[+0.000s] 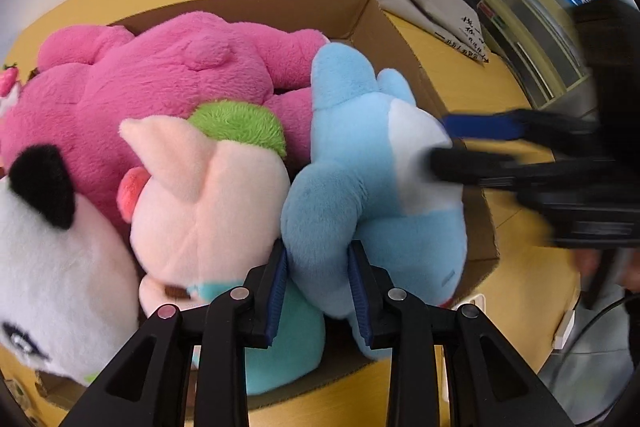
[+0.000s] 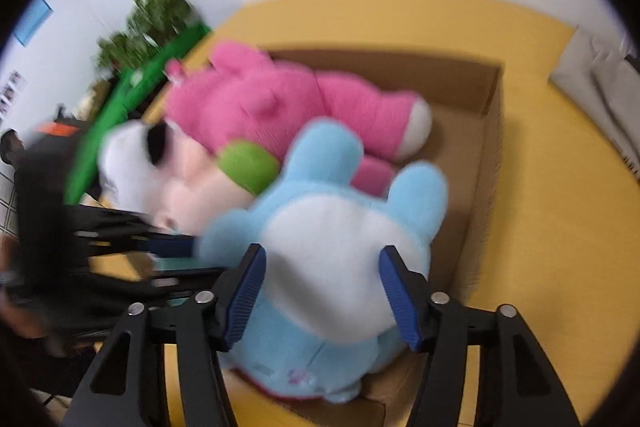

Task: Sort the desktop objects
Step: 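Carry the elephant into the box beside the pig and open both grippers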

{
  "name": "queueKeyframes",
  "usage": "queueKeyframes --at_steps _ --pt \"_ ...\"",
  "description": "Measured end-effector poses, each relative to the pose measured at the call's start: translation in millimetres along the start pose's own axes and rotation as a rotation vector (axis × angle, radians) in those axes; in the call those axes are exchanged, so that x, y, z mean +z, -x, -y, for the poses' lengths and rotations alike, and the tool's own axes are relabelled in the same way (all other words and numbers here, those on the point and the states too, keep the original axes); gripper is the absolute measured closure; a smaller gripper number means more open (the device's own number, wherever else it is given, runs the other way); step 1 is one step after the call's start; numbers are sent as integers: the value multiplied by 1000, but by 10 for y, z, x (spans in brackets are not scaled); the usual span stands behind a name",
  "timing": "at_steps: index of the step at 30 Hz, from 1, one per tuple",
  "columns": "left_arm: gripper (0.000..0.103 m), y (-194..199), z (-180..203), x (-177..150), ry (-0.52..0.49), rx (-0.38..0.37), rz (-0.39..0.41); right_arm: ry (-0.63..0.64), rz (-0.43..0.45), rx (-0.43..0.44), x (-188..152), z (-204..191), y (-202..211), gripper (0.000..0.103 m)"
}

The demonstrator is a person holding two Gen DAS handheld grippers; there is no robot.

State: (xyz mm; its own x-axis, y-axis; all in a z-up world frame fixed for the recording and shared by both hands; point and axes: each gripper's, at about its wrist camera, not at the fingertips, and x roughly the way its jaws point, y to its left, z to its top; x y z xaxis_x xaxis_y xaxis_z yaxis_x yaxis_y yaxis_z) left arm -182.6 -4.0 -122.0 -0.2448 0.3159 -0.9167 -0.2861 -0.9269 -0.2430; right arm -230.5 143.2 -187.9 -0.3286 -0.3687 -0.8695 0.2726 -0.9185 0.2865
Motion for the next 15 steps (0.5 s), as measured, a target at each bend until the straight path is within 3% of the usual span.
queueKeyframes --at_steps 4,8,12,15 --pt "42 273 -101 -150 18 39 44 -9 -49 -49 65 -14 -236 45" --pt "42 398 -209 -241 8 76 57 24 -110 -125 83 -100 -376 45" --pt "42 262 -317 -367 -6 103 6 58 -143 -223 30 -228 -406 46" --pt "41 141 -403 -511 -3 120 -33 46 -148 -247 -42 -273 -372 46"
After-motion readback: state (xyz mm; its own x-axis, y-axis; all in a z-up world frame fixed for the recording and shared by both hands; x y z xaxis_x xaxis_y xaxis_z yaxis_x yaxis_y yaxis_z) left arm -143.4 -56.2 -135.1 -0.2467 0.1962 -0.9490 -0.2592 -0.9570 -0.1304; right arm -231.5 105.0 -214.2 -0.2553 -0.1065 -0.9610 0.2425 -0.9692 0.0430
